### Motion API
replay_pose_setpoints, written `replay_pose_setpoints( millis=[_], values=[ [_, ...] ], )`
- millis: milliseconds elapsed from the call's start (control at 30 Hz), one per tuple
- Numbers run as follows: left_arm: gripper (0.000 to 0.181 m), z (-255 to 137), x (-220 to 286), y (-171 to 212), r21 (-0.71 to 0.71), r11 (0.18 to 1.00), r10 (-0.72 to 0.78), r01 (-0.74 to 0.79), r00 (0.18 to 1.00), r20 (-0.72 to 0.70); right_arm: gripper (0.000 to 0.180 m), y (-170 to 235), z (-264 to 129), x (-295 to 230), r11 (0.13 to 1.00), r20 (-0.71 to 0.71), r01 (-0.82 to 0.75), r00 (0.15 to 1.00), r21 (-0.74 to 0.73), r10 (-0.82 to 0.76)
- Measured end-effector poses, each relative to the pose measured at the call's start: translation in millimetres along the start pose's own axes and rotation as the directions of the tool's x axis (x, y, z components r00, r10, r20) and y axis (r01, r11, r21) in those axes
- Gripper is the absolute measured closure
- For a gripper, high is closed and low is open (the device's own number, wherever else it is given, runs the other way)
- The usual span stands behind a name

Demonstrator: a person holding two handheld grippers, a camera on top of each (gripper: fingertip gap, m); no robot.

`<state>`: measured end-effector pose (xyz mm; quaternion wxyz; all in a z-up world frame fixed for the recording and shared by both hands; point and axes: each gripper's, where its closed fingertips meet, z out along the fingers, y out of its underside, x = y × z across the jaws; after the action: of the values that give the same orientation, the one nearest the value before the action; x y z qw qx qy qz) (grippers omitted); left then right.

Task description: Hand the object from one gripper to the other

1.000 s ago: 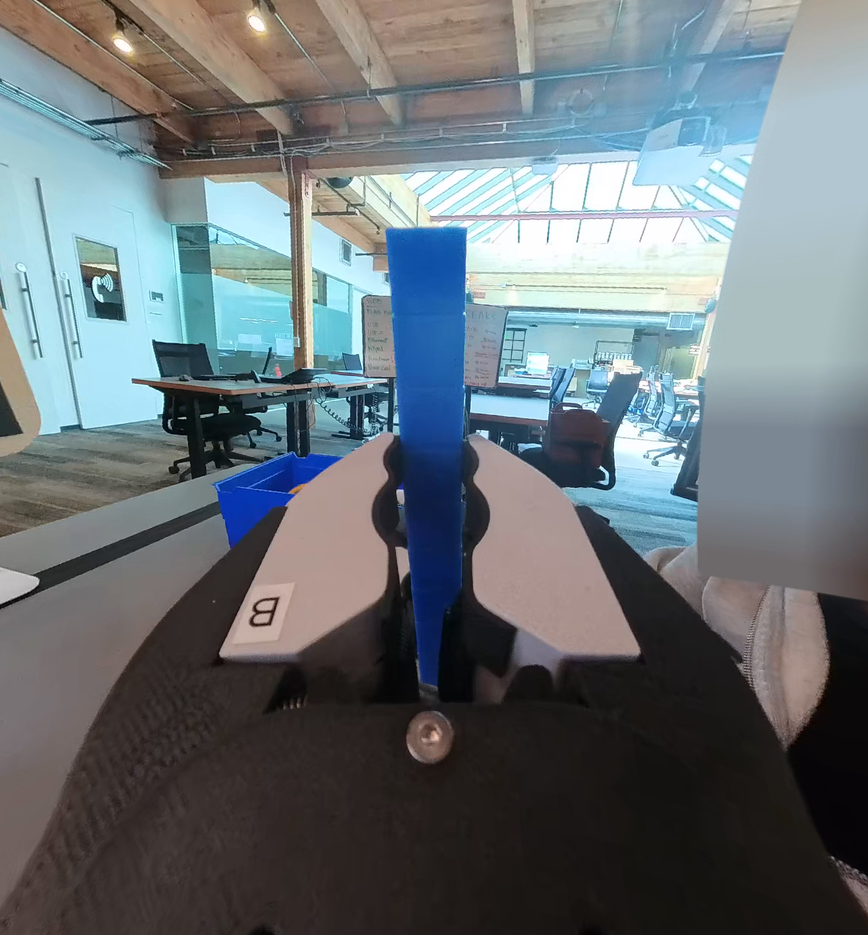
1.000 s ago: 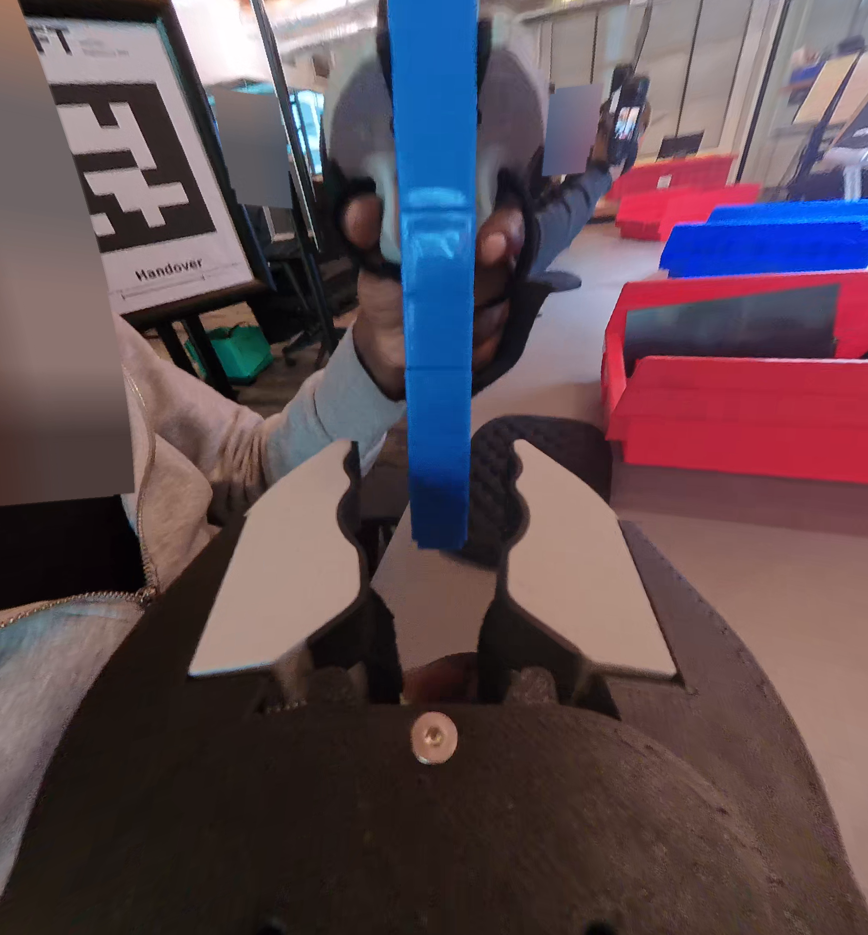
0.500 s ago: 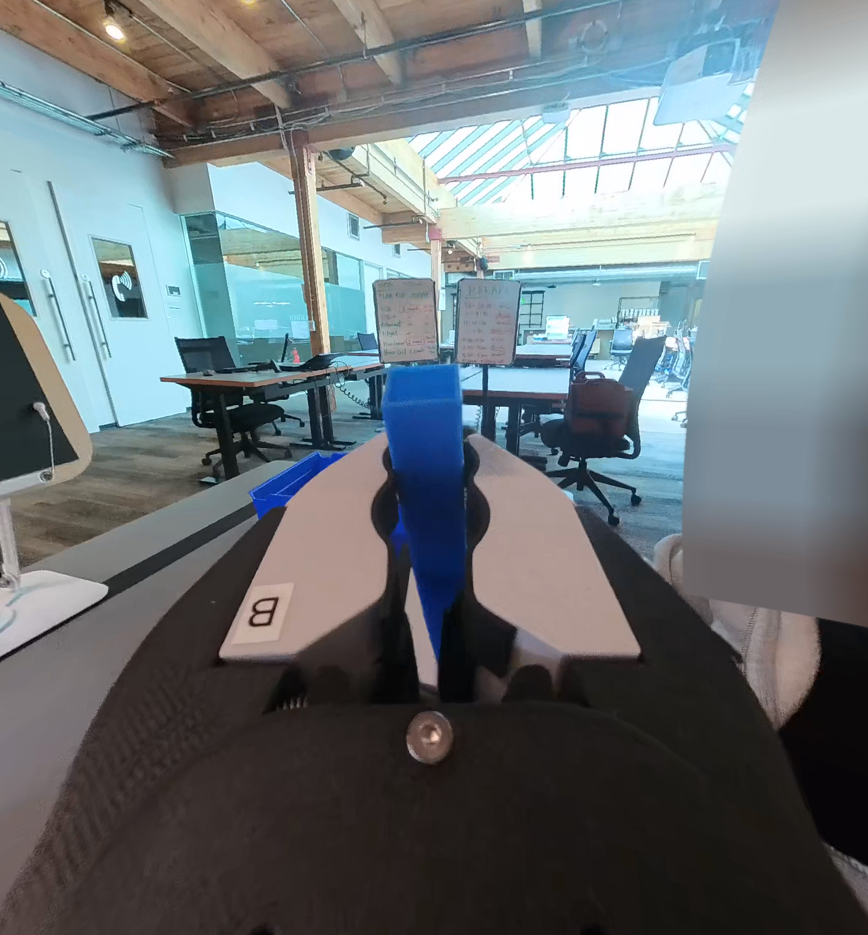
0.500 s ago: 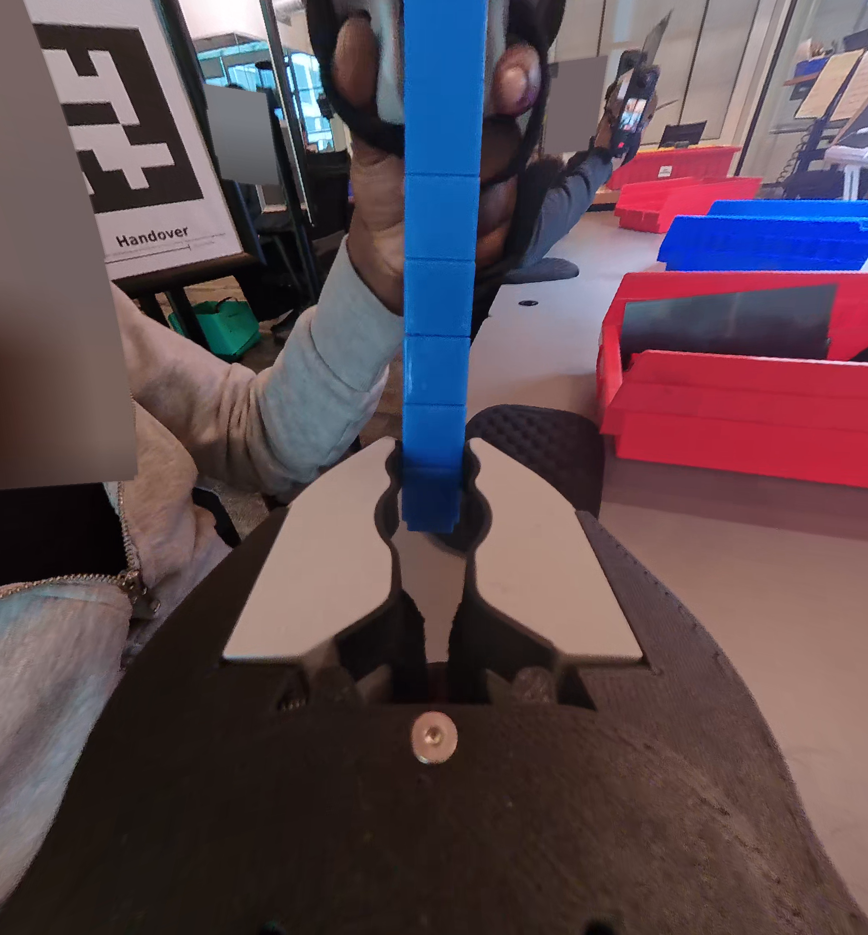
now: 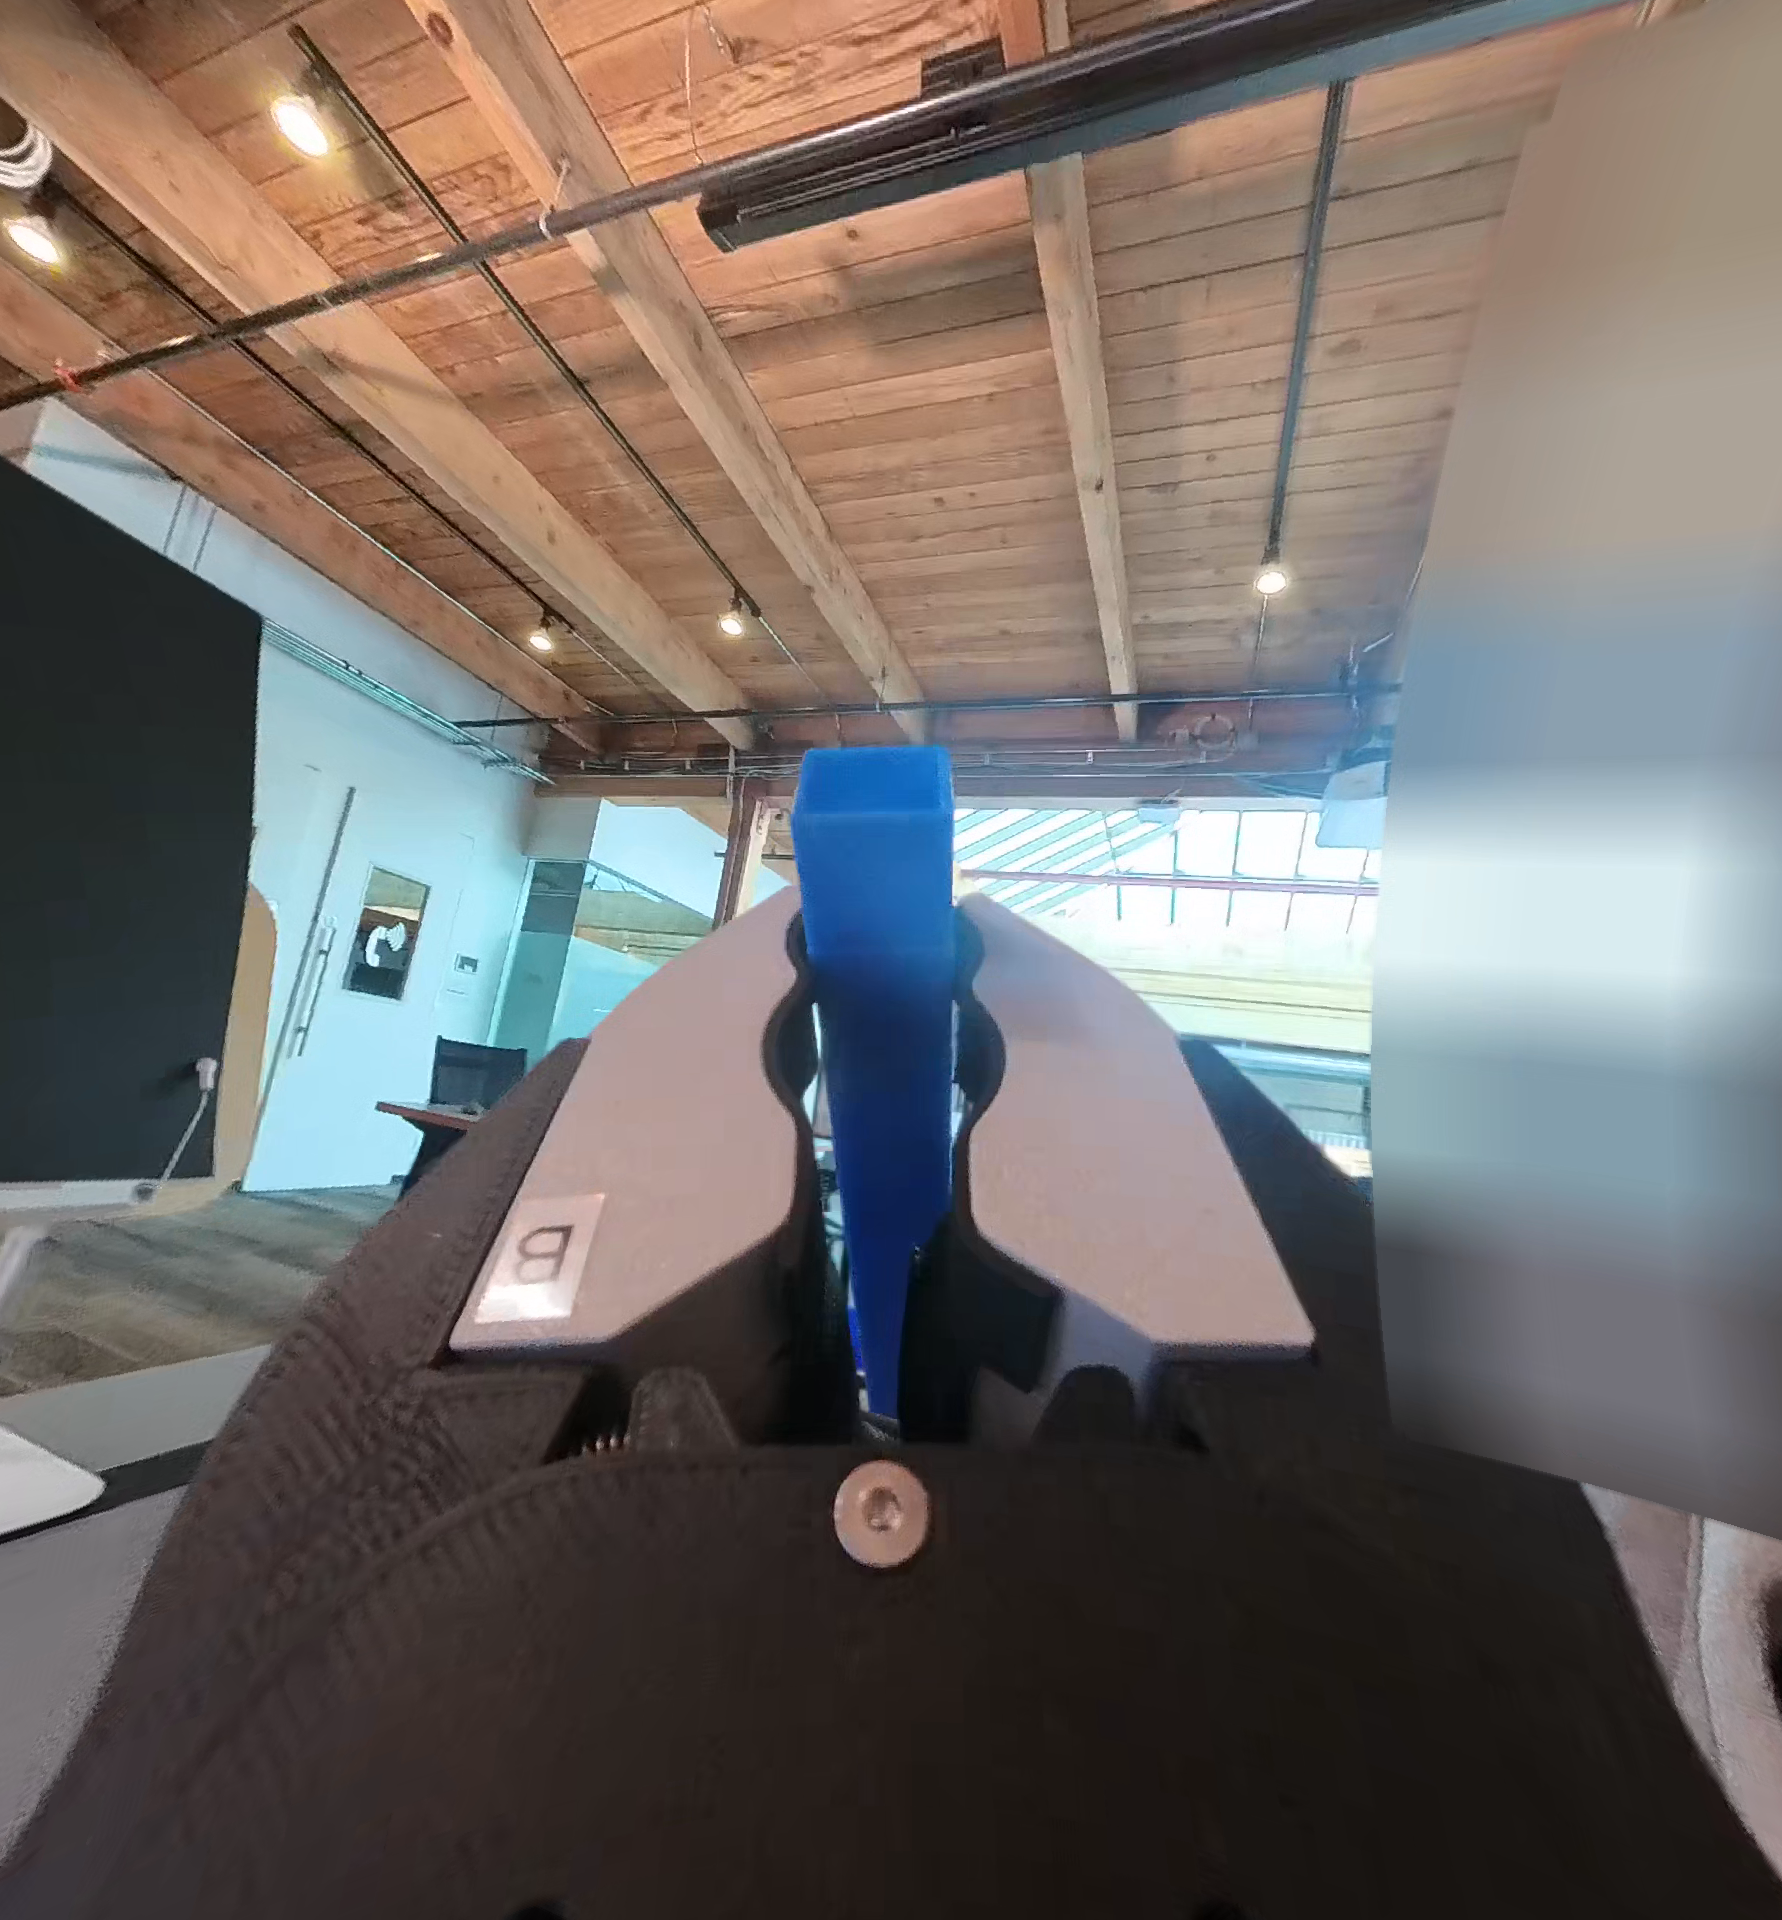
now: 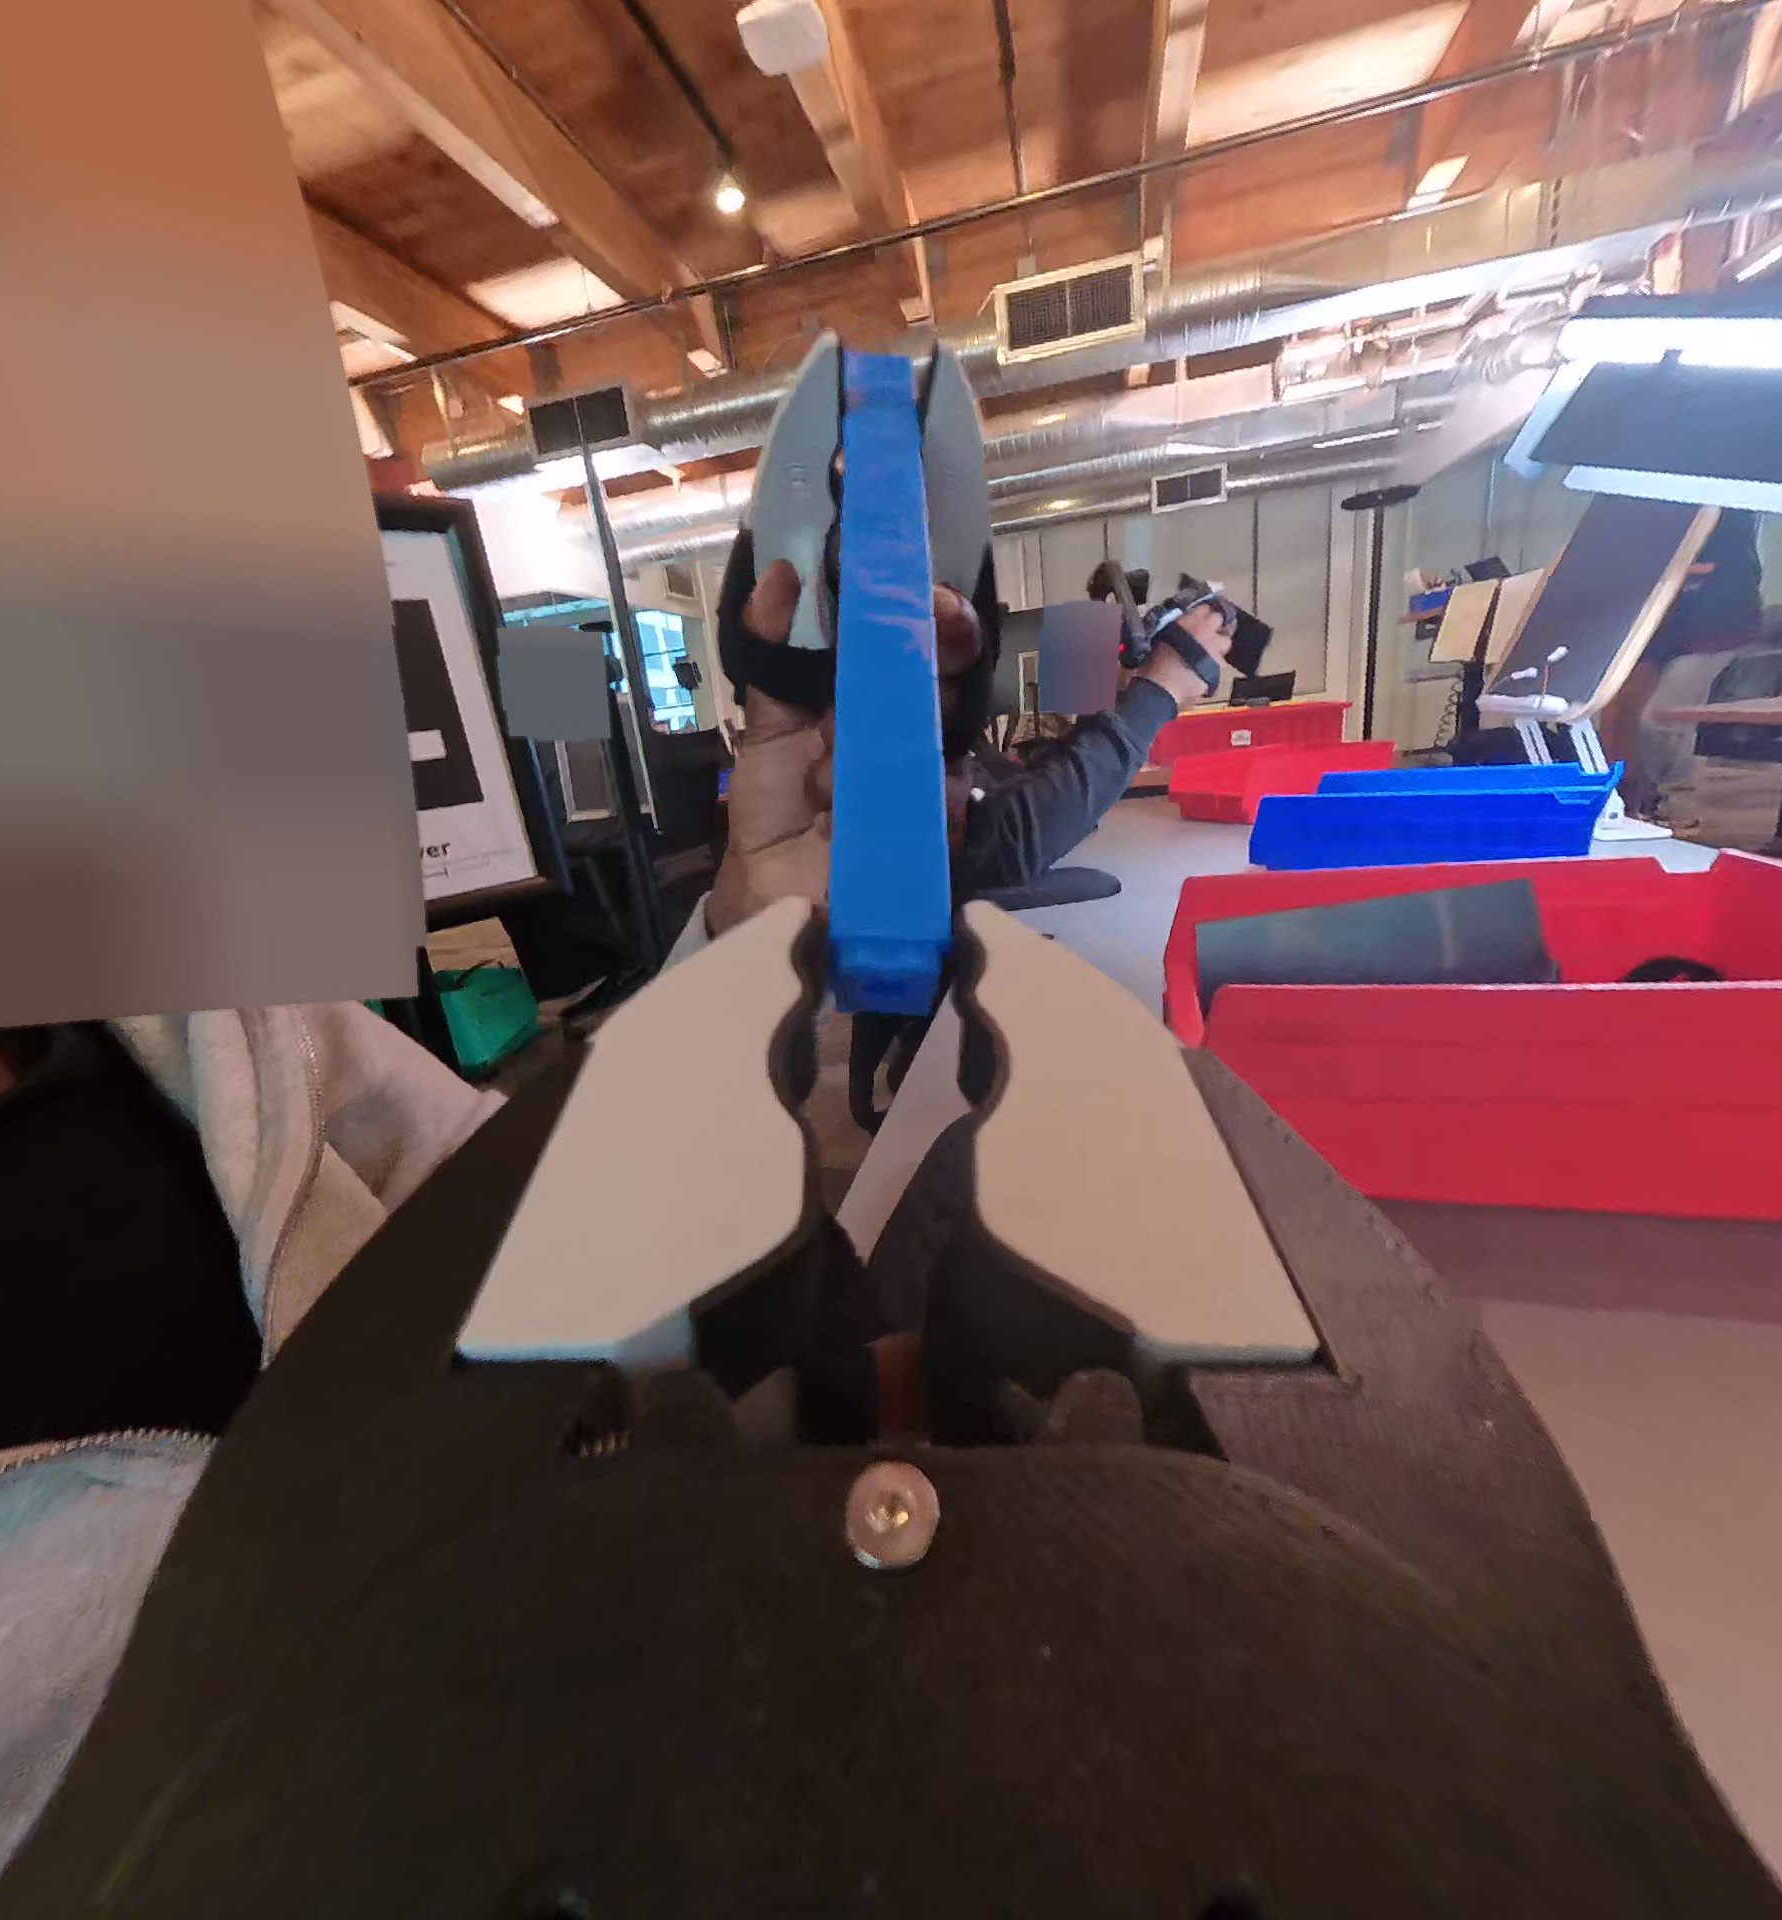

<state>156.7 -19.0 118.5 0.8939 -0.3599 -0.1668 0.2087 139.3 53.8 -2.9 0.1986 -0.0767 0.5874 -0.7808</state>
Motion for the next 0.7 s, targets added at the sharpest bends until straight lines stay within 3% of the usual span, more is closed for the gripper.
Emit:
replay_pose_setpoints(
  millis=[133, 167, 233, 367, 433, 533, 700],
  values=[
    [0.159, -8.5, -1.4, 5.6, 0.004, 0.999, -0.043, 0.043, 0.999, -0.003, 0.158, -7.3, -5.9, -2.2, 1.0, 0.025, -0.006, 1.0, 0.016, 0.006],
    [0.147, -11.6, -2.0, 11.8, -0.03, 0.998, -0.056, 0.056, 0.998, -0.002, 0.159, -11.2, -8.8, -2.6, 1.0, 0.032, -0.014, 0.999, 0.023, 0.013],
    [0.157, -18.7, -2.1, 26.2, -0.104, 0.992, -0.077, 0.076, 0.997, -0.006, 0.158, -17.2, -14.0, -2.3, 1.0, 0.032, -0.006, 0.999, 0.024, 0.005],
    [0.159, -26.6, -5.3, 27.6, -0.025, 0.998, -0.065, 0.066, 0.997, 0.03, 0.158, -23.6, -16.3, -2.5, 0.999, 0.032, -0.015, 0.999, 0.04, 0.014],
    [0.159, -26.9, -8.2, 22.9, 0.078, 0.993, -0.092, 0.088, 0.995, 0.04, 0.157, -31.8, -16.1, -1.8, 0.991, 0.032, -0.026, 0.999, 0.132, 0.022],
    [0.159, -30.0, -15.2, 13.2, 0.266, 0.956, -0.14, 0.122, 0.989, 0.049, 0.112, -50.9, -21.7, 3.4, 0.926, 0.005, -0.04, 0.999, 0.377, 0.041],
    [0.159, -20.0, -15.1, 31.5, 0.303, 0.937, -0.192, 0.175, 0.981, 0.03, 0.107, -49.6, -18.1, 10.0, 0.865, -0.048, -0.044, 0.996, 0.5, 0.078]
  ],
)
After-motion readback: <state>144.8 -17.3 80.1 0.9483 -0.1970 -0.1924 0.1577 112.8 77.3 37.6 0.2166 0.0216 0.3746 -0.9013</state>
